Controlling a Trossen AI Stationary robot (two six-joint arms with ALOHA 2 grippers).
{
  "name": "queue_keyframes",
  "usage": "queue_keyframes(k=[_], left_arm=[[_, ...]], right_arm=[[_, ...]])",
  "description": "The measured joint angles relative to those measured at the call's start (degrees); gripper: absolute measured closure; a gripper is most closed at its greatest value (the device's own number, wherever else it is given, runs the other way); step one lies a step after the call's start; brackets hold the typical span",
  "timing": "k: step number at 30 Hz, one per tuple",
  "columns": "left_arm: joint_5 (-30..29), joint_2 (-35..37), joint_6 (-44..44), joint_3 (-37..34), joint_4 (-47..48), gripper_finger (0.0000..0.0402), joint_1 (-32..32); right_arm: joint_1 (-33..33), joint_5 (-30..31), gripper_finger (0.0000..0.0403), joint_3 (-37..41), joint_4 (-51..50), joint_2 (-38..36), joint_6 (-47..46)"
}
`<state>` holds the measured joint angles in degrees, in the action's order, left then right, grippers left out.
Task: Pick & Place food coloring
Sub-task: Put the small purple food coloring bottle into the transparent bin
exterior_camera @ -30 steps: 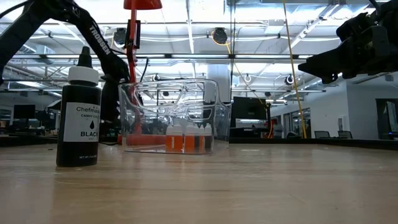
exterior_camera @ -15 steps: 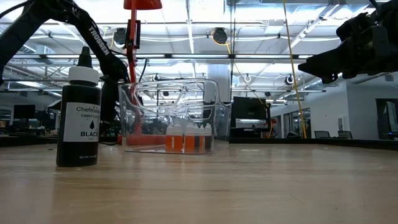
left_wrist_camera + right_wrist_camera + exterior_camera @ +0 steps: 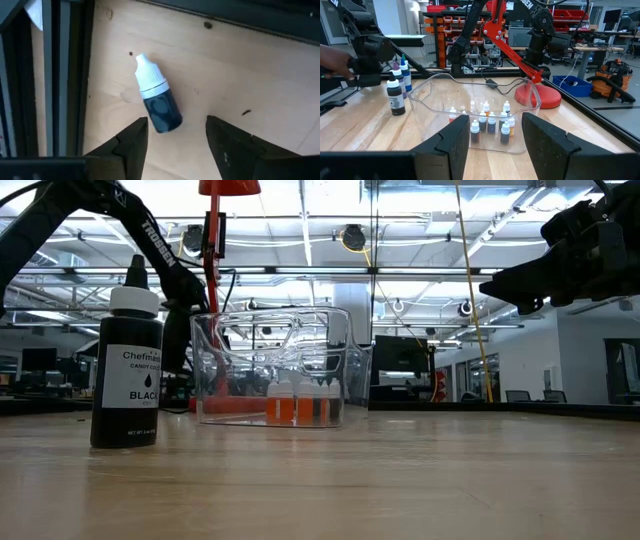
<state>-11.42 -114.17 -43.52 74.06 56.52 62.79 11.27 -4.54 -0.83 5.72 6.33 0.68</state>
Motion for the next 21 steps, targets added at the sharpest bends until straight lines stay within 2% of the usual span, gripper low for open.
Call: queue_keyframes(k=[4,14,21], left_arm=[[-1.46,0.0,-4.14,0.0,-1.51,0.0208,0.2],[-5.35,-0.24,-8.11,-0.13,-1.36,0.0242,0.46],[-5.67,-0.26,-6.48,-0.2,-1.17,0.0249,0.52]], right_arm=[[0.0,0.0,0.0234,-0.02,0.0,0.0,0.0],[0.0,0.0,0.0234,-0.02,0.0,0.0,0.0],[0.0,0.0,0.0234,-0.02,0.0,0.0,0.0]])
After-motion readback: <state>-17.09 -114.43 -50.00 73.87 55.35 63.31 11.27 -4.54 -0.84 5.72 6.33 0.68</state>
